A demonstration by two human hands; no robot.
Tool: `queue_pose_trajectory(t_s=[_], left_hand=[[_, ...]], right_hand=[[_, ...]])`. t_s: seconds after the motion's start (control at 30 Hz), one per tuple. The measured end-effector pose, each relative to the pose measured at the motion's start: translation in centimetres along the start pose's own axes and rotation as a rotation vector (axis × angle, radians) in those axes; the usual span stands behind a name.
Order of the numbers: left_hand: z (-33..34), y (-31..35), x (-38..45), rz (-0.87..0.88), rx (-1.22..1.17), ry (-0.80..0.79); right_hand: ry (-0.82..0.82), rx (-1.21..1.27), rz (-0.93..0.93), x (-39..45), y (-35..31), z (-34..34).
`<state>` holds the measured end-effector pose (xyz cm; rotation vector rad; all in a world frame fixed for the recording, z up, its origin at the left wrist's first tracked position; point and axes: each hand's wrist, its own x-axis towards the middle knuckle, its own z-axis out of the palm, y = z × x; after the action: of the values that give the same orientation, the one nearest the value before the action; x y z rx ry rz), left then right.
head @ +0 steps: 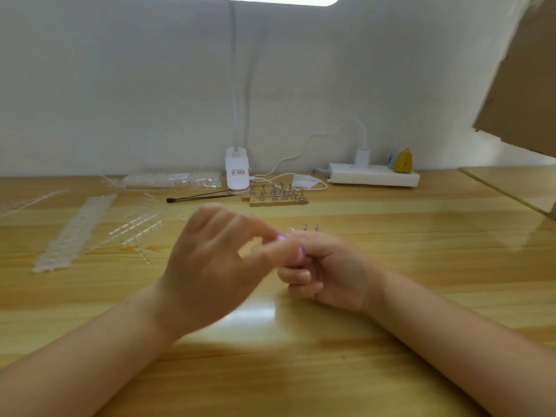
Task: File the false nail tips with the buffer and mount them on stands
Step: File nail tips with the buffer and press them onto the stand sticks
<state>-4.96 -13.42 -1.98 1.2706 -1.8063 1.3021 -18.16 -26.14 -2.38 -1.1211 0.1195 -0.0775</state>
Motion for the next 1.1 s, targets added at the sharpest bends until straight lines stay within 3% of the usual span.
queue_pose_trajectory(t_s=[0.07, 0.2, 0.37, 0.53, 0.67, 0.83, 1.0, 1.1], left_hand=[[0.2, 0.4, 0.0, 0.049, 0.015, -0.004], [0.0, -1.5, -0.6, -0.086, 0.079, -0.047], [0.2, 0.3, 0.0, 0.046, 0.005, -0.002], [-0.2, -1.4, -0.6, -0.093, 0.017, -0.059], [0.2, 0.6, -0.1, 0.051, -0.010, 0.001], [-0.1, -1.5, -0.7, -0.082, 0.034, -0.054], [0.4, 0.0, -0.6, 0.135, 0.051, -0.010], [0.3, -2.0, -1.2, 0.003, 0.127, -0.054]], right_hand=[[-0.016, -0.021, 0.005, 0.0, 0.1, 0.1], [0.062, -0.026, 0.001, 0.0, -0.2, -0.1], [0.017, -0.064, 0.005, 0.1, 0.1, 0.2], [0.045, -0.080, -0.002, -0.1, -0.2, 0.1], [0.011, -0.102, -0.003, 0.0, 0.0, 0.3], [0.070, -0.074, -0.010, 0.0, -0.3, 0.0], [0.021, -0.092, -0.040, 0.1, 0.2, 0.1], [0.078, -0.059, -0.082, 0.1, -0.1, -0.1]])
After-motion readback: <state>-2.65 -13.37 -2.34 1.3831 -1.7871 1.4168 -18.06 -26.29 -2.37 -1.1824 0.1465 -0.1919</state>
